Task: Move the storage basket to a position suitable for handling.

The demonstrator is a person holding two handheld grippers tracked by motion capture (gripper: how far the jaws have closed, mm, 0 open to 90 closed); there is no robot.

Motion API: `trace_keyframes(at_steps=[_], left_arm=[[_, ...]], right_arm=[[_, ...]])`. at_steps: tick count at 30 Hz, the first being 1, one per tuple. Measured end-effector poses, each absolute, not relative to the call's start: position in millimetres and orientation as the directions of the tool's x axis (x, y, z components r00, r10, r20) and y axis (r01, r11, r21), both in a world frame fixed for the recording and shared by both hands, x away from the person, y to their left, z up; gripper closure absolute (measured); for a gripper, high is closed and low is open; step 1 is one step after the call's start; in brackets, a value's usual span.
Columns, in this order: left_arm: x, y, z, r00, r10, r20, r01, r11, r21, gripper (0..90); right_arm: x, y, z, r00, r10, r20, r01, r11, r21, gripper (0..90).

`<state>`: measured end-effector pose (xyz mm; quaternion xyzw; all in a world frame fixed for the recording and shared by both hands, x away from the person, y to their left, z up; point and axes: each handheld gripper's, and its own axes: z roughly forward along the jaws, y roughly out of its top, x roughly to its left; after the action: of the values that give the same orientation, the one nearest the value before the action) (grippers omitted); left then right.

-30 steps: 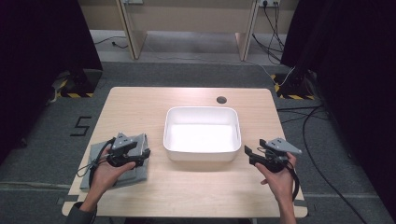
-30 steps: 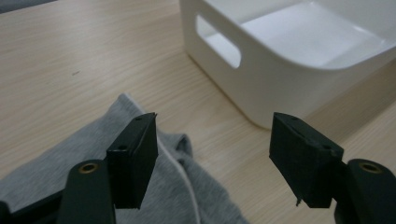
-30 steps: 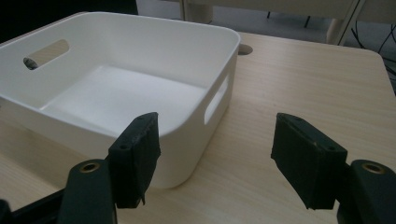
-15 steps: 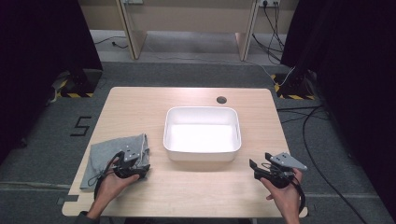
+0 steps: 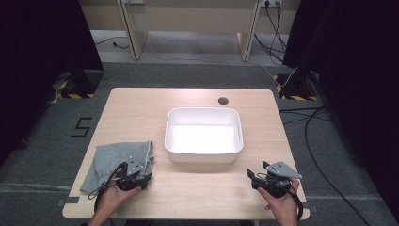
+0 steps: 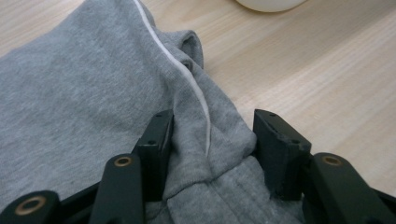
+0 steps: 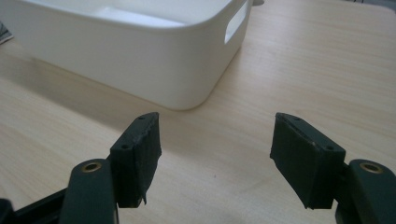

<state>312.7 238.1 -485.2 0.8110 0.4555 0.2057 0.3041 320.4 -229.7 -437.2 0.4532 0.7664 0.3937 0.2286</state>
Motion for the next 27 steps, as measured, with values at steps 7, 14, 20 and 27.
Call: trace_keyframes(at_steps=[7,14,20,27], left_arm=[[298,231,-485,0.533,0.845,0.052,0.596,-0.418,0.686,49.5],[289,227,-485,0.549,0.834,0.054,0.586,-0.430,0.687,49.4],[278,220,-484,0.577,0.815,0.052,0.573,-0.450,0.685,49.5],[263,208,-482,0.609,0.791,0.052,0.557,-0.473,0.683,49.4]], right_arm=[[317,-227,-445,-0.490,0.872,0.015,0.531,0.285,0.798,34.0],[313,-223,-450,-0.501,0.865,0.011,0.532,0.298,0.793,34.0],[312,-218,-459,-0.511,0.859,0.027,0.552,0.304,0.777,34.1],[311,-207,-471,-0.547,0.836,0.036,0.561,0.334,0.758,34.1]])
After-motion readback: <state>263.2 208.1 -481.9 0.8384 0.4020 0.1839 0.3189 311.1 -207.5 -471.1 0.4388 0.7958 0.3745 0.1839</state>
